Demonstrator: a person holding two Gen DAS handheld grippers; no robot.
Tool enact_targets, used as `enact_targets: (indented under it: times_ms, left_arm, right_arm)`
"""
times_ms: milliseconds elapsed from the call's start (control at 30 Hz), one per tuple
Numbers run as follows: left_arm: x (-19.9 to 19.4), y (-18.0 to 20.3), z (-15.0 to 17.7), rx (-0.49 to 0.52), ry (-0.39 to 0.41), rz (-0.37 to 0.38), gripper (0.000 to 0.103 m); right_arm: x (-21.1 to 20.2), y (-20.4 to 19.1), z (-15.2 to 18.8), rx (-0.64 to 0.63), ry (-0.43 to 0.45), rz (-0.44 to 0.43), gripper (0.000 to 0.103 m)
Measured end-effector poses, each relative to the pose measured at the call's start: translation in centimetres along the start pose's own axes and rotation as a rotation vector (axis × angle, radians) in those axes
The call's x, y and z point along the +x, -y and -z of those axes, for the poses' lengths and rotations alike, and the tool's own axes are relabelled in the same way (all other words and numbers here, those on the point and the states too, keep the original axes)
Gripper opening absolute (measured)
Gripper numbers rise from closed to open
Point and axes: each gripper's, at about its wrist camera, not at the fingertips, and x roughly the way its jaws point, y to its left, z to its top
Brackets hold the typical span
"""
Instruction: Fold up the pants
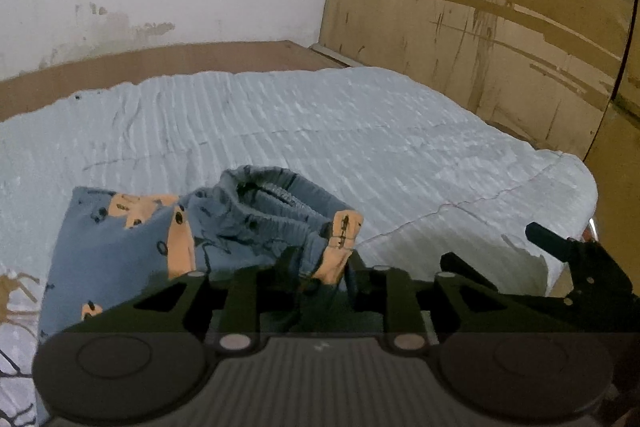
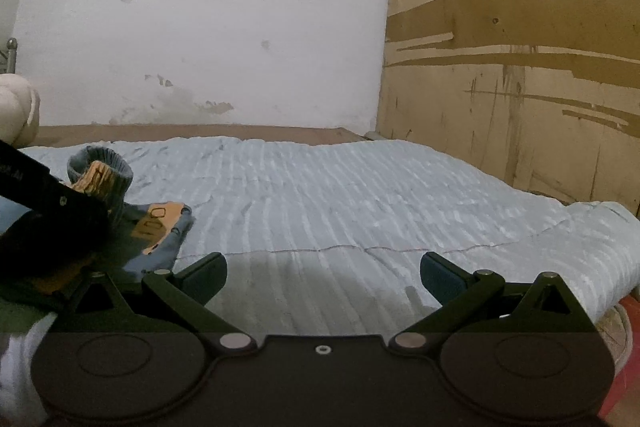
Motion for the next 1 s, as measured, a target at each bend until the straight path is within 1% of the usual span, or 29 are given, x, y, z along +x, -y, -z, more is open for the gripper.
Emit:
enact_targets:
  times_ms: [33,67,133,167,200,233,267,300,367,433,467,533,700,867,933,1000]
  left_arm:
    - [0.0,-0.1,0.0,-0.010,-0.002,0.003,0.035]
    - [-0.1,-0.2,0.0,-0.019,-0.002,0.007,0.042]
    - [-0.3,-0.5,-0.1,-0.036,0.003,0.020,0.053]
    - [-0.4,-0.6,-0.2,-0.043,0.008,0.027,0.057]
    - [-0.7,-0.7,-0.2,-0.049,0.015,0.032,0.059]
    - [-0.9,-0.8,-0.3,-0.054,0.023,0.032,0.064]
    - [-1.2,-1.0,-0.3,-0.061,0.032,0.028,0.070]
    - [-1.5,-1.1,-0.4,-0.067,0.040,0.021,0.073]
    - [-2.1,-1.5,-0.2,-0.079,0.055,0.002,0.086]
    - [-2.8,-2.1,-0.1,-0.092,0.070,-0.034,0.091]
    - [-3.1,-2.4,0.1,-0.086,0.095,-0.035,0.094]
    - [-4.0,-3.4,0.4,-0.110,0.115,-0.088,0.098]
    - [-5.4,-6.1,1.4,-0.144,0.142,-0.232,0.101]
    - [-5.3,-8.4,2.0,-0.190,0.089,-0.363,0.102]
    - [-5.0,-9.2,2.3,-0.206,0.059,-0.399,0.102]
    - [-4.9,-9.8,2.7,-0.221,0.041,-0.419,0.102]
  right_arm:
    - [0.0,0.0,0.0,0.000,-0.001,-0.001,0.102]
    - [0.0,-0.1,0.0,-0.002,-0.001,-0.002,0.102]
    - [-0.2,-0.2,0.1,-0.008,0.000,-0.002,0.102]
    - [-0.2,-0.2,0.1,-0.009,0.000,-0.001,0.102]
    - [-0.2,-0.2,0.1,-0.010,0.000,0.000,0.102]
    - [-0.2,-0.2,0.1,-0.011,-0.001,0.001,0.102]
    - [-0.2,-0.2,0.1,-0.012,-0.003,0.002,0.102]
    - [-0.2,-0.2,0.0,-0.011,-0.006,0.002,0.102]
    - [-0.1,-0.2,0.0,-0.004,-0.014,0.001,0.102]
    - [-0.1,-0.2,-0.1,0.005,-0.018,-0.005,0.102]
    - [-0.1,-0.2,-0.2,0.008,-0.019,-0.010,0.102]
    - [-0.1,-0.4,-0.3,0.014,-0.020,-0.027,0.102]
    - [0.0,-1.3,-0.9,0.030,-0.027,-0.098,0.102]
    - [0.7,-2.7,-2.5,0.074,-0.054,-0.202,0.102]
    - [1.1,-3.6,-3.4,0.095,-0.071,-0.226,0.102]
    - [1.5,-4.6,-4.1,0.105,-0.087,-0.248,0.102]
